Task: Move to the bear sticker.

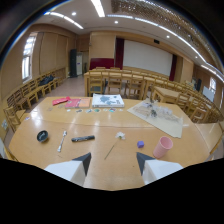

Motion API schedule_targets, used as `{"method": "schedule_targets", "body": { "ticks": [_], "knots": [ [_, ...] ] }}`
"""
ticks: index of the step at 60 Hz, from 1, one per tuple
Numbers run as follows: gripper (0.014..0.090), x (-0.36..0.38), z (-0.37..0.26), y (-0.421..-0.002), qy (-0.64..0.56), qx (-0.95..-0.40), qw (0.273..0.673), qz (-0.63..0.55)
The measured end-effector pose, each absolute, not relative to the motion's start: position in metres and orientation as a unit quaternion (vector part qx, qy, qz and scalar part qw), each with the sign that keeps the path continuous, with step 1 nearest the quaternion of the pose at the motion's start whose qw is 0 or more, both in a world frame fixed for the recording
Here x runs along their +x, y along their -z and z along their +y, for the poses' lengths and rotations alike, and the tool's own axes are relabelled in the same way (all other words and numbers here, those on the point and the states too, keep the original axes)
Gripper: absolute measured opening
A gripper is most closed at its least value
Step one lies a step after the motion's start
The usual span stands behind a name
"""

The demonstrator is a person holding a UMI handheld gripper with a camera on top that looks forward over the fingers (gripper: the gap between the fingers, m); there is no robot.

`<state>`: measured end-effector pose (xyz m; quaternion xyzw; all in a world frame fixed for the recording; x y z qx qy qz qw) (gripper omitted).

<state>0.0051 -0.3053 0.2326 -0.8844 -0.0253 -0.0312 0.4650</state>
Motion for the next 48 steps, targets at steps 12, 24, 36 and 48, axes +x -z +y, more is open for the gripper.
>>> {"method": "schedule_targets", "body": {
  "ticks": [12, 24, 36, 48],
  "knots": [
    [0.086, -0.007, -0.314, -0.225, 0.035, -0.887, 0.461, -0.023],
    [0.0859, -0.044, -0.324, -0.216, 0.028, -0.89, 0.455, -0.022],
    [0.086, -0.108, -0.312, -0.208, 0.003, -0.891, 0.452, -0.046],
    [0.086, -0.169, -0.257, -0.195, -0.016, -0.891, 0.449, -0.069]
  ]
}}
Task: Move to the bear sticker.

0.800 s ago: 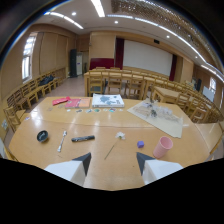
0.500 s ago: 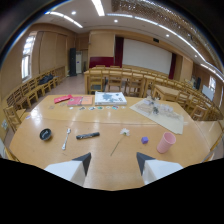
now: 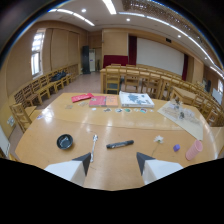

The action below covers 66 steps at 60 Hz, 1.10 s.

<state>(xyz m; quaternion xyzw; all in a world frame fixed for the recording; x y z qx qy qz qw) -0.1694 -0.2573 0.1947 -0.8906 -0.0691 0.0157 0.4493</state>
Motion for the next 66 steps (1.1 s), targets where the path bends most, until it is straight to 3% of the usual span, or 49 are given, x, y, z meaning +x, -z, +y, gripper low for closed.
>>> {"method": "schedule_targets", "body": {
  "ticks": [36, 51, 66],
  "knots": [
    [0.0861, -0.247, 0.063, -0.097, -0.005, -0.896, 0.442, -0.036],
    [0.0859, -0.254, 0.104, -0.065, -0.004, -0.904, 0.426, -0.036],
    [0.0858, -0.253, 0.107, -0.062, -0.004, -0.905, 0.424, -0.036]
  ]
}}
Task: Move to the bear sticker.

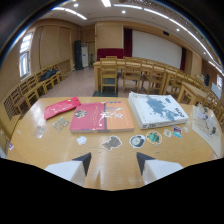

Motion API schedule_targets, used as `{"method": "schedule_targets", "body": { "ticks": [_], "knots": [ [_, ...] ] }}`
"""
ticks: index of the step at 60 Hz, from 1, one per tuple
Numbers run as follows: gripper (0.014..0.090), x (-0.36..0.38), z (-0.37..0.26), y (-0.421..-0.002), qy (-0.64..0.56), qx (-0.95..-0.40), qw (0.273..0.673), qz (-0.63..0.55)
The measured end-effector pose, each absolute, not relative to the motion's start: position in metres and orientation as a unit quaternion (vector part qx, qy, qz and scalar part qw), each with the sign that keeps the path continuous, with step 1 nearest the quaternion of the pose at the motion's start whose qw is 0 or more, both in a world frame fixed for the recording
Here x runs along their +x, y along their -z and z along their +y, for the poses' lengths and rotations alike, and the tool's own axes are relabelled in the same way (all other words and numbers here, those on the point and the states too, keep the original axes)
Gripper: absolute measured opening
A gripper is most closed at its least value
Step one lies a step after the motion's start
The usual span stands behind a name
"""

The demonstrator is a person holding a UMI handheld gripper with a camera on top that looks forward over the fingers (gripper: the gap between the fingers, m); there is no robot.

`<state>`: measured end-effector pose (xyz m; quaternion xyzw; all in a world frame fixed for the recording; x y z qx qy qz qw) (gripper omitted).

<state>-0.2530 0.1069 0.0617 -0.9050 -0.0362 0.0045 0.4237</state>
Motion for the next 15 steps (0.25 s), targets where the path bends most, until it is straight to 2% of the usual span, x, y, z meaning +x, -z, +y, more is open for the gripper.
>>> {"method": "schedule_targets", "body": {
  "ticks": [15],
  "knots": [
    [0.086, -0.2567, 0.1068, -0.0627, -0.007, -0.905, 0.424, -0.04]
  ]
}}
